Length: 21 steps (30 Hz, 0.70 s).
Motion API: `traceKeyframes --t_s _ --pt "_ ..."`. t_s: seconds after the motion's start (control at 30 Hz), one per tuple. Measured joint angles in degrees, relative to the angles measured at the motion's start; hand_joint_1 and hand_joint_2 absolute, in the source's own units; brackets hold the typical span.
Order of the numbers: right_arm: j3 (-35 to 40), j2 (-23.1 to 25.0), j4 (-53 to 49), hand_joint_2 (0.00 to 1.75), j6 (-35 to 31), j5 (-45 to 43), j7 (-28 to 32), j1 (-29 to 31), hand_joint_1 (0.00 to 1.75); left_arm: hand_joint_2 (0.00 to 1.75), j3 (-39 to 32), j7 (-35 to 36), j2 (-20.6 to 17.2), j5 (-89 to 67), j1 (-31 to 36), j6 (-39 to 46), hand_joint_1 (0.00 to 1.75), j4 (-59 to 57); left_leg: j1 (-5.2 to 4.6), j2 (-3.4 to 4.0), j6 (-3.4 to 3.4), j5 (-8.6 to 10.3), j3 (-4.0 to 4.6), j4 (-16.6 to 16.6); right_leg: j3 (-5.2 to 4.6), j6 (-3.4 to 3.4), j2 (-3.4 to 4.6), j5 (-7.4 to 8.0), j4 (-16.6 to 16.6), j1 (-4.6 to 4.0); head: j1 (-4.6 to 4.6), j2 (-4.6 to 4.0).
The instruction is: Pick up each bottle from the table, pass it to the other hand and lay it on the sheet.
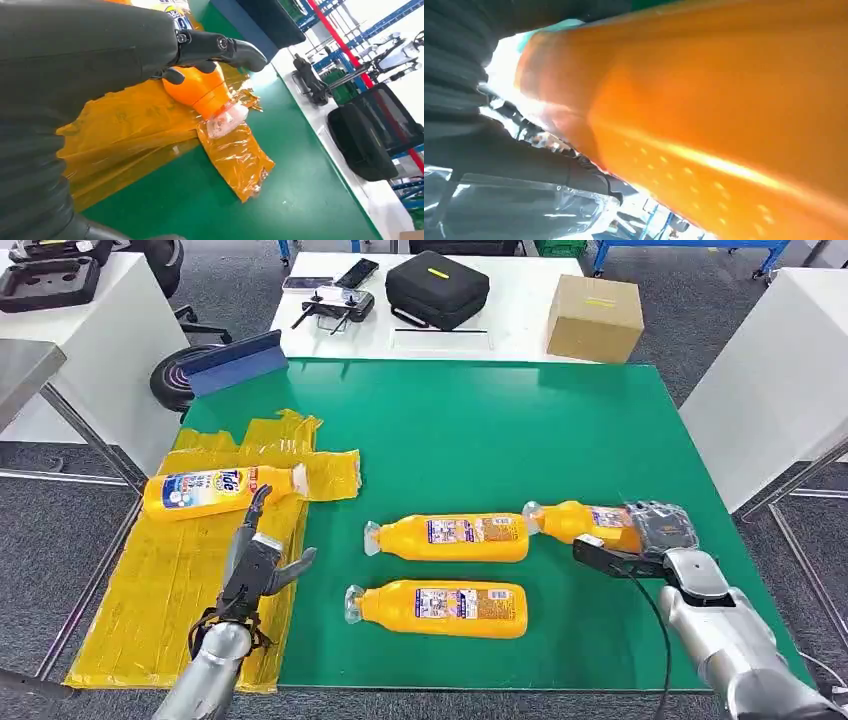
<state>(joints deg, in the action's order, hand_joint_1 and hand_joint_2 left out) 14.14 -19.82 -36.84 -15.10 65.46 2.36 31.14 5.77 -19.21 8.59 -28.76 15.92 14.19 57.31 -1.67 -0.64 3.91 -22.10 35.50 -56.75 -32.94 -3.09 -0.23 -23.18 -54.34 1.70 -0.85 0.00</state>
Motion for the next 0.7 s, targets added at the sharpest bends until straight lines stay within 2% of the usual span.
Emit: traceKeyframes --t_s 0.13,0.37,0.6,0.7 --pt "-5.5 2.4 -10.0 1.75 -3.7 -5.5 0.6 -5.2 1.75 1.75 -0.2 0.4 0.1 -0.3 -0.4 0.7 0.00 0.3 0.09 -0.05 -0.02 -0.01 0.13 0.0 -0.07 0.01 -0.10 -0.02 0.0 -0.09 -0.02 0.00" --pt "-11.6 8.0 -29.1 1.75 -6.9 -2.7 -3.4 -14.0 1.75 1.75 -0.6 0.1 0.3 -0.5 -1.9 1.7 0.00 0.5 0.14 -0.08 -0.11 -0.08 0.28 0.0 -0.27 0.06 -0.11 -0.10 0.0 -0.09 -0.02 0.00" --pt "-12.8 10.9 -35.9 1.75 -9.7 1.6 -5.4 -16.3 1.75 1.75 -0.9 0.1 0.3 -0.6 -2.4 2.8 0.00 0.7 0.11 -0.06 -0.10 -0.08 0.31 0.0 -0.27 0.06 -0.07 -0.08 0.0 -0.05 -0.02 0.00" --pt "-12.8 12.5 -37.8 1.75 -9.9 -3.4 -3.3 -16.3 1.75 1.75 -1.1 0.1 0.3 -0.6 -3.1 2.6 0.00 1.4 0.11 -0.06 -0.10 -0.07 0.30 0.0 -0.28 0.06 -0.08 -0.08 0.0 -0.05 -0.02 0.00"
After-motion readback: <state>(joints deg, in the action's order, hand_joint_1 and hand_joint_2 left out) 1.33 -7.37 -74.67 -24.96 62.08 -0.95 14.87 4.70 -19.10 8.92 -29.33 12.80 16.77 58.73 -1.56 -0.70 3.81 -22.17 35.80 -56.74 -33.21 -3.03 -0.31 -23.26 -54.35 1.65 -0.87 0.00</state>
